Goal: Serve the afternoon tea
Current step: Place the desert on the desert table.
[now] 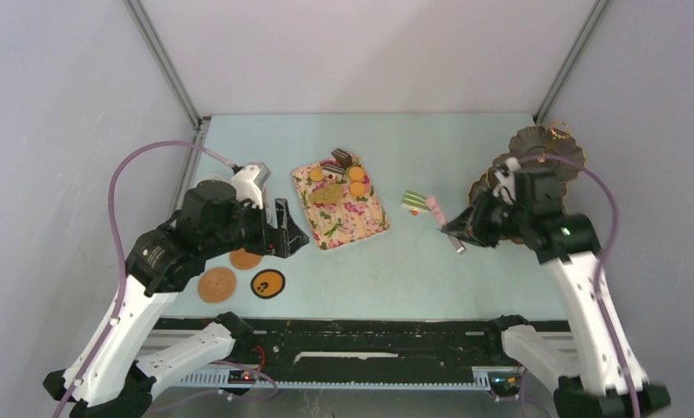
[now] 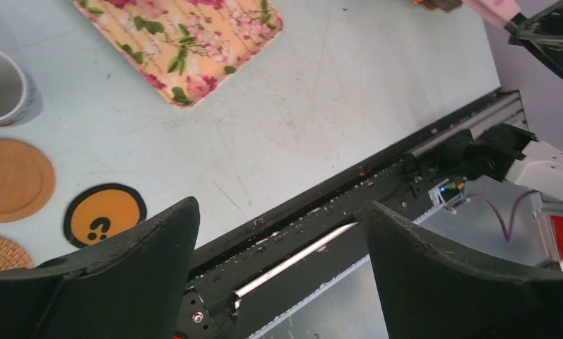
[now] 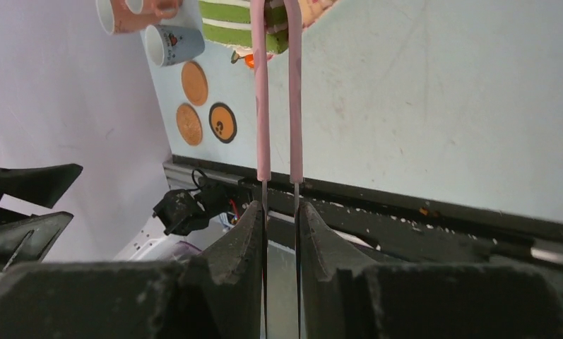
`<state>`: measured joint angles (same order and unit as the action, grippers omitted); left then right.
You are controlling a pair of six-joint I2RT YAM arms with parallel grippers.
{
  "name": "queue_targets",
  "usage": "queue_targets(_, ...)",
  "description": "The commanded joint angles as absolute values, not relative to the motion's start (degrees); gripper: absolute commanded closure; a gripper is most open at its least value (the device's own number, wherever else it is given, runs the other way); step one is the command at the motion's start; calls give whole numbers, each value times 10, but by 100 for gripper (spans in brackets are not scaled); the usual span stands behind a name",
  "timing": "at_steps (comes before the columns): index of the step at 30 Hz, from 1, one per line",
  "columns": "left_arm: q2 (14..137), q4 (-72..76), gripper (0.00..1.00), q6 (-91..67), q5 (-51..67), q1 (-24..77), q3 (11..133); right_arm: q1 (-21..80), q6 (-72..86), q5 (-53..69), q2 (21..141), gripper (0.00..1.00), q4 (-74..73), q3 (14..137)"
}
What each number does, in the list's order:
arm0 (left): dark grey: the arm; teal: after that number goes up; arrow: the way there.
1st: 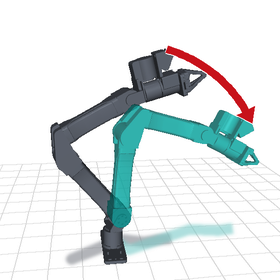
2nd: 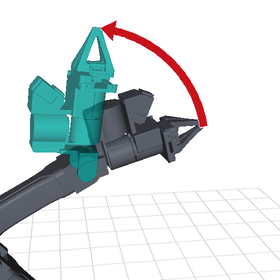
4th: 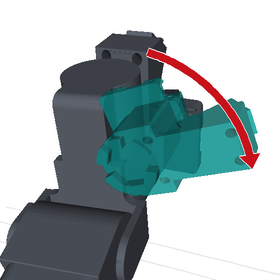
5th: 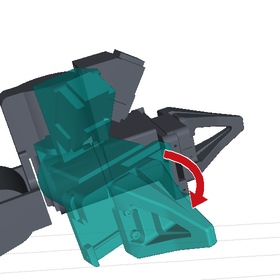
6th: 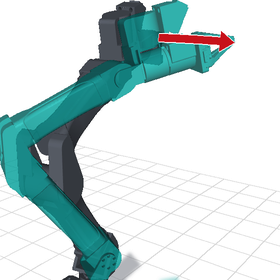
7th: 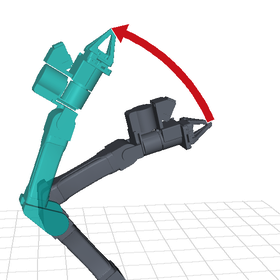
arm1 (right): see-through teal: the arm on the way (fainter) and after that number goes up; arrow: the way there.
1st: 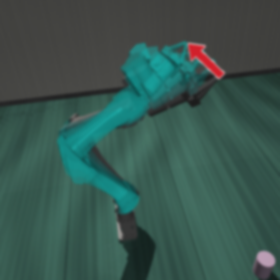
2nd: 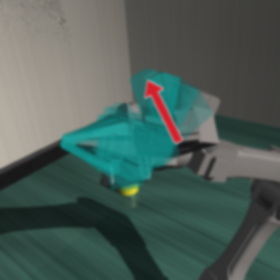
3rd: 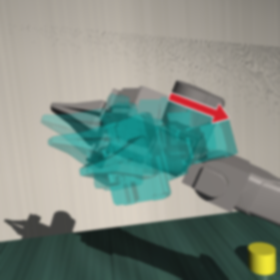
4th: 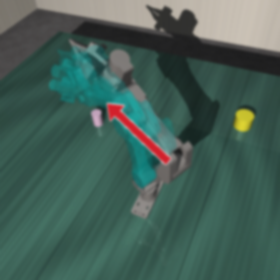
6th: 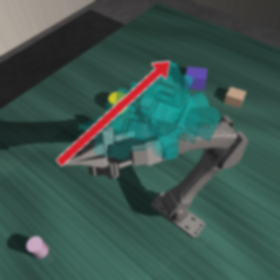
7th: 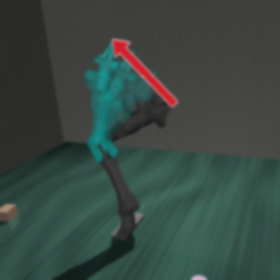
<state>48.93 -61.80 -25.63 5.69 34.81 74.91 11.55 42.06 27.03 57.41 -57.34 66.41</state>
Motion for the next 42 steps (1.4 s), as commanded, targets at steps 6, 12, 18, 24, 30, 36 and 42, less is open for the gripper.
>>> queue_targets(6,500,-608,7,-240,41,420,795,-161,310,246,446,100,-797,653)
queue_targets(12,495,-622,7,-225,16,468,797,-364,196,302,481,100,-818,656)
queue_targets(18,493,-653,4,-198,-53,536,828,-418,214,313,499,100,-796,663)
queue_targets(24,475,-666,1,-173,-146,582,830,-459,234,359,516,100,-788,682)
queue_targets(30,461,-669,2,-157,-196,601,819,-524,308,379,525,100,-756,684)
queue_targets(36,458,-667,2,-148,-212,601,809,-531,405,365,544,100,-695,684)
queue_targets(42,471,-656,2,-140,-193,601,800,-530,440,341,577,100,-669,685)
